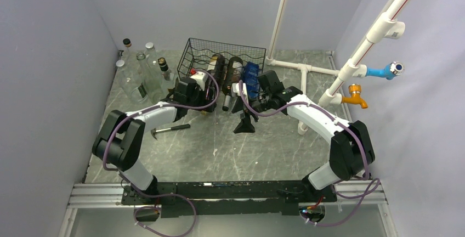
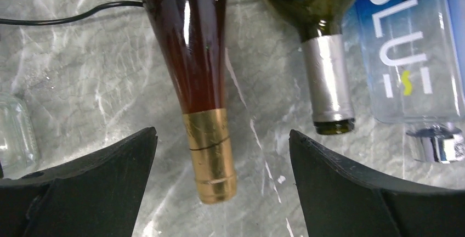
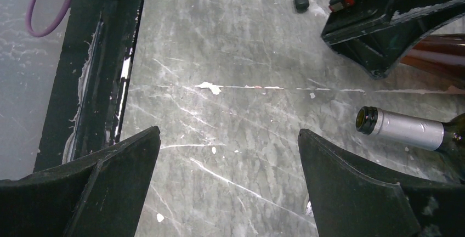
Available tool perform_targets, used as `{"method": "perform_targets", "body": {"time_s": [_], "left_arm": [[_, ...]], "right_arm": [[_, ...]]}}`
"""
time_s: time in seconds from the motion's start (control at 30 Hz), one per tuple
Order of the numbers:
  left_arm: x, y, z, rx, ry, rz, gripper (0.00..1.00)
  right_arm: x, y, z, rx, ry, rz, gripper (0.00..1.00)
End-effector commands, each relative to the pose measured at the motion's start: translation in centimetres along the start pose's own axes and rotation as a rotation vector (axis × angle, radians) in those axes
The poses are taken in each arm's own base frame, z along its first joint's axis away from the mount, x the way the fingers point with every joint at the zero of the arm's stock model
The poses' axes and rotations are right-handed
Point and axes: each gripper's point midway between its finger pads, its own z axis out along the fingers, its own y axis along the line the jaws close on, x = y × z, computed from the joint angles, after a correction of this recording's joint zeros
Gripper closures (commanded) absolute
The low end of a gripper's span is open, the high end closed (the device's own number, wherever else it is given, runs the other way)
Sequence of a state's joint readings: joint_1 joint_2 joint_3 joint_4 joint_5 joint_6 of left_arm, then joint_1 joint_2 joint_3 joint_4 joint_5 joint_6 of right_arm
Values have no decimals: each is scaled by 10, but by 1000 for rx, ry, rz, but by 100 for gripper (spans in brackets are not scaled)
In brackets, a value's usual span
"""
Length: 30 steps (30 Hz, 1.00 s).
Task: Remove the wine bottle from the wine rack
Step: Pick up the wine bottle from the wine rack.
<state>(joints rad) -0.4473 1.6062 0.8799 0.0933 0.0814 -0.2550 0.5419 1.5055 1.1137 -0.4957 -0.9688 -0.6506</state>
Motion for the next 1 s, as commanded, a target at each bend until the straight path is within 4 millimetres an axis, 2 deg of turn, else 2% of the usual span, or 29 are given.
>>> {"method": "perform_targets", "body": {"time_s": [0.0,0.2,0.53,0.97], "left_arm": [[-26,5,10,10,-52,-11,7],[-15,11,24,16,0,-48,14],[-14,11,36,39,36,-69,21],[0,11,50,47,90,-96,27]], "right_arm": [[-15,-7,-2,7,-34,-35,0],[-14,-8,-2,4,-32,-31,0],[-13,-8,-1,4,-30,-27,0],[-11,-8,0,0,-27,-24,0]]}}
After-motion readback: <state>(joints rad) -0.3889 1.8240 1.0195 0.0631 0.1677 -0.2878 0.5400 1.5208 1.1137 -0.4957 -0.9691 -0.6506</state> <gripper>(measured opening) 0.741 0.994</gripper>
